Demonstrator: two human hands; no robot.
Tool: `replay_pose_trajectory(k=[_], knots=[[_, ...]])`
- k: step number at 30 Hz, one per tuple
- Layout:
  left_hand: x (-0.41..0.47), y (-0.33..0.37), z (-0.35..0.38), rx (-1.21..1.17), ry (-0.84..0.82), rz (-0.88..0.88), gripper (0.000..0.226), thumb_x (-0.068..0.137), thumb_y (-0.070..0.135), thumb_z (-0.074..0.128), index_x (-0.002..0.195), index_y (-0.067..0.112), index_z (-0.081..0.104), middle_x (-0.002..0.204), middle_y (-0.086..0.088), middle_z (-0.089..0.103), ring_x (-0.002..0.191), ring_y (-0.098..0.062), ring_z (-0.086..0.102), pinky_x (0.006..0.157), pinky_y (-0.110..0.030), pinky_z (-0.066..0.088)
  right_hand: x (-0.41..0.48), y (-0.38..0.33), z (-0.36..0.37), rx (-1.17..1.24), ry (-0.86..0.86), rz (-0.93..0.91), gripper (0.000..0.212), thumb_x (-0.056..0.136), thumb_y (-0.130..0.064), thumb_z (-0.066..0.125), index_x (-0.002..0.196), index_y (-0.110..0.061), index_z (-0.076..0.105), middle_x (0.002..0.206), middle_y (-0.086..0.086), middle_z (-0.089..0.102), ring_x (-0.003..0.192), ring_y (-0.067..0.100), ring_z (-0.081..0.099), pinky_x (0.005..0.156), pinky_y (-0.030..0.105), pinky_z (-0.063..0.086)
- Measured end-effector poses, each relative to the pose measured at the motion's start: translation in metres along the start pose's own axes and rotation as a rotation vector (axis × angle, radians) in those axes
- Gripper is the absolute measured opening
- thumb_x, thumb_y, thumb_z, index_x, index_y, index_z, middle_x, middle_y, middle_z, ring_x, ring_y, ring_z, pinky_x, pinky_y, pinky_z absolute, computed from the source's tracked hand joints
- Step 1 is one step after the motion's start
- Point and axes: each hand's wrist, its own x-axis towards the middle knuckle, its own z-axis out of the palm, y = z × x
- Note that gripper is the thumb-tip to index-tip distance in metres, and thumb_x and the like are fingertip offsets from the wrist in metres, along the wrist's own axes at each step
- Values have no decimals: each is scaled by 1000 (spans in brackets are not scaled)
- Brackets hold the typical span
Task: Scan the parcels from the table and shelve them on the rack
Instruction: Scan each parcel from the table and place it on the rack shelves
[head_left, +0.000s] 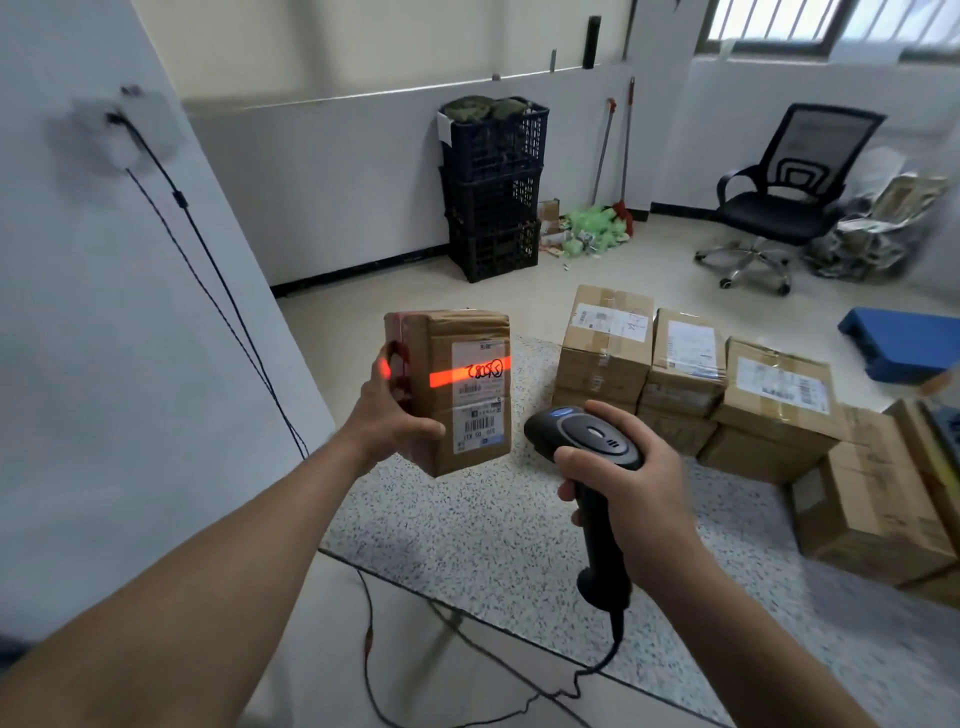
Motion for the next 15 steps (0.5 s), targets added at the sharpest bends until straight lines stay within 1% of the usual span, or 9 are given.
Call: replay_pose_trajectory(k=[3,4,6,8,10,12,15], knots=[[0,1,-3,-1,-2,25,117,57,3,91,147,35,22,116,11,55,104,0,54,80,-25,48,-2,-1,1,-3,-5,-2,57,78,1,80,128,-21,63,86,9,75,60,26,66,50,36,51],[0,2,-4,-1,-2,33,114,58,4,91,143,39,23,115,10,55,104,-1,53,80,-25,47,-3,-1,1,-4,-6,-2,57,79,2,79,128,-21,63,86,9,75,60,26,66,50,36,51],[0,4,-4,-4,5,44,110,53,12,88,137,42,23,114,11,54,103,-1,54,78,-23,48,-4,-1,1,-4,-7,-1,56,79,2,79,128,-21,63,85,8,75,60,26,66,50,36,51],[0,6,-4,-7,6,53,109,55,11,88,137,42,24,114,12,54,102,-2,55,75,-20,48,-4,-1,1,-6,-5,1,56,79,2,80,128,-21,63,85,7,75,60,26,66,50,36,51],[3,6,-4,-9,5,59,110,63,-1,90,143,36,23,113,13,54,100,-2,56,73,-17,48,-5,-1,0,-10,-5,5,56,79,2,80,128,-22,63,85,7,76,60,27,66,50,36,51],[5,5,-5,0,5,67,107,68,-8,85,146,33,23,114,12,54,101,-2,55,74,-18,48,-4,-1,0,-9,-5,9,58,78,1,81,128,-20,63,85,7,76,60,27,66,50,36,50],[9,4,-6,0,2,72,104,69,-10,84,140,38,24,115,11,55,102,-1,55,75,-18,48,-4,-2,0,-8,-4,13,66,67,-9,86,129,-20,63,84,7,76,59,27,66,49,36,50]])
